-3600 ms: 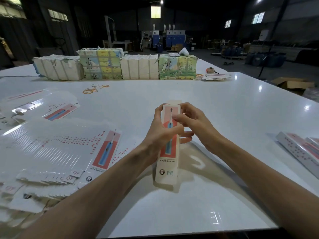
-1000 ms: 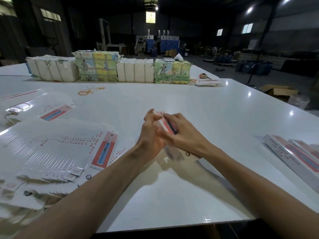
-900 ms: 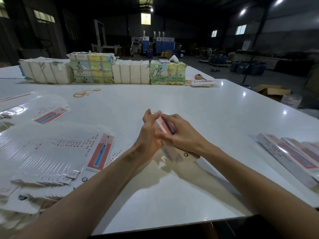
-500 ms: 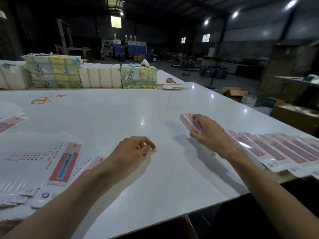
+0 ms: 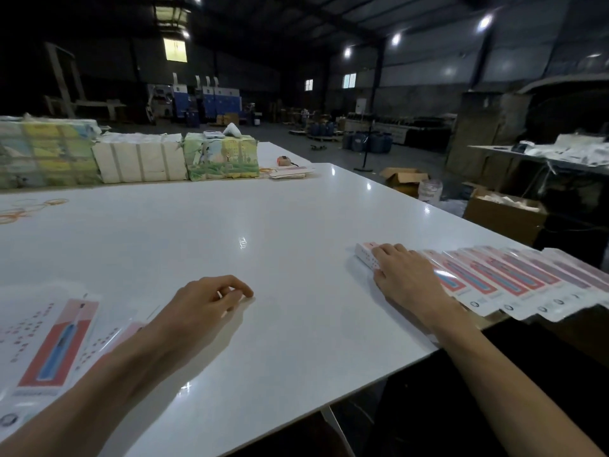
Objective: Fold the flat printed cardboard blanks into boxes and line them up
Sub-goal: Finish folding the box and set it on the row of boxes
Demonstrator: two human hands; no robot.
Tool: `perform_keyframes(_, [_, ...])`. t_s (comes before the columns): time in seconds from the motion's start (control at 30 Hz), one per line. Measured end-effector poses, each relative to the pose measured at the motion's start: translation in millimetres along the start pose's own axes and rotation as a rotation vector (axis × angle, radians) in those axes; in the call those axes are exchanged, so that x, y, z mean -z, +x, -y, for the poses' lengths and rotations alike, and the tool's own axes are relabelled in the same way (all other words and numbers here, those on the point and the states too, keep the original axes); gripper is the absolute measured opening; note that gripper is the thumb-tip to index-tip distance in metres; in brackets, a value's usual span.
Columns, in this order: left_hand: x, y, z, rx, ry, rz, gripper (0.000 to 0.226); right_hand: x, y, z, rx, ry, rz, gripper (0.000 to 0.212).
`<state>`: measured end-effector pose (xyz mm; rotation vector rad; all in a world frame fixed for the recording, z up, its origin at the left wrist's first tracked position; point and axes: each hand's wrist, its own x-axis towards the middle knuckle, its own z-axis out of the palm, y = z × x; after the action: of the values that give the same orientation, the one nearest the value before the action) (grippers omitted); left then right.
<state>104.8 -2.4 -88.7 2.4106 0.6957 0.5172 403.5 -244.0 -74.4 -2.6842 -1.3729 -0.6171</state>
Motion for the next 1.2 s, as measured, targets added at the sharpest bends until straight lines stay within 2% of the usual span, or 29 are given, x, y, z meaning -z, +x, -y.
perform_keyframes(0.17, [0, -1, 0, -0.01, 0.015, 0.002, 0.028, 13, 12, 22, 0.068, 0.052, -0.068, 0.037])
perform_keyframes(0.33, [2, -6, -1, -0.004, -0.001, 0.005, 0.028, 38, 55, 107, 0.311, 0.197, -0.139, 0.032])
perform_keyframes(0.43, [8, -7, -5, 0.004, -0.023, -0.001, 0.031, 46, 77, 163, 0.394, 0.329, -0.154, 0.026])
perform_keyframes(0.5, [11, -7, -7, 0.012, -0.025, -0.004, 0.031, 42, 82, 195, 0.401, 0.449, -0.126, 0.023])
perform_keyframes(0.6, [11, -13, -6, 0.025, 0.003, -0.052, 0.025, 15, 77, 224, 0.354, 0.494, -0.134, 0.021])
perform_keyframes(0.67, [11, -16, -7, 0.037, 0.037, -0.076, 0.02, -3, 72, 228, 0.345, 0.565, -0.068, 0.018])
perform_keyframes(0.8, [34, -8, -13, 0.03, 0.266, -0.219, 0.011, -14, 81, 223, 0.371, 0.645, -0.031, 0.015])
perform_keyframes(0.87, [55, -4, -13, 0.16, 0.408, -0.246, 0.01, -16, 86, 219, 0.336, 0.708, -0.034, 0.014])
perform_keyframes(0.9, [66, -5, -12, 0.273, 0.47, -0.226, 0.017, -16, 87, 218, 0.323, 0.734, -0.031, 0.014])
perform_keyframes(1.03, [110, -24, -3, 0.687, 0.733, -0.017, 0.05, -17, 88, 218, 0.321, 0.786, 0.005, 0.016])
perform_keyframes(1.1, [125, -34, -1, 0.816, 0.833, 0.06, 0.065, -17, 88, 218, 0.32, 0.8, 0.001, 0.017])
perform_keyframes(1.2, [132, -41, 5, 0.911, 0.883, 0.145, 0.071, -17, 87, 217, 0.314, 0.829, 0.0, 0.017])
